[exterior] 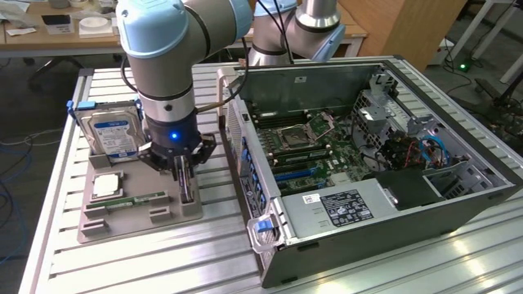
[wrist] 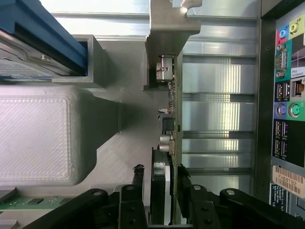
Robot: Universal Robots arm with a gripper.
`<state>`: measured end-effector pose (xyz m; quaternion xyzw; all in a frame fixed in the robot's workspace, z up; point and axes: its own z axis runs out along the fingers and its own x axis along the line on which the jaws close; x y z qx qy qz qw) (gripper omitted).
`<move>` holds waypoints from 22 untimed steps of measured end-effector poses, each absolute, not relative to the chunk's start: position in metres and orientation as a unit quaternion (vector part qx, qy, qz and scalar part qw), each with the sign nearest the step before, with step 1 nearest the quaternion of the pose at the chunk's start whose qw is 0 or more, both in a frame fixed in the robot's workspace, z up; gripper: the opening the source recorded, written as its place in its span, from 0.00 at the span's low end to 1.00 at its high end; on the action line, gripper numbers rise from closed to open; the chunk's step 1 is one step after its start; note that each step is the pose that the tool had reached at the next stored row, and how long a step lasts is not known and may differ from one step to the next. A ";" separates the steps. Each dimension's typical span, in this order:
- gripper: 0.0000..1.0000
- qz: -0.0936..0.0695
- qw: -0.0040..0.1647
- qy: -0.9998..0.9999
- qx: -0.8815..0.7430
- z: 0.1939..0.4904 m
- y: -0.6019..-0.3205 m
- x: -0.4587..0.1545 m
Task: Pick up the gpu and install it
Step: 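Pick up the gpu and move the gpu toward the slot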
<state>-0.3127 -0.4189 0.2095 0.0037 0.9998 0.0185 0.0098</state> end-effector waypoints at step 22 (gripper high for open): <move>0.32 0.019 0.009 1.000 0.004 0.209 -0.419 -0.310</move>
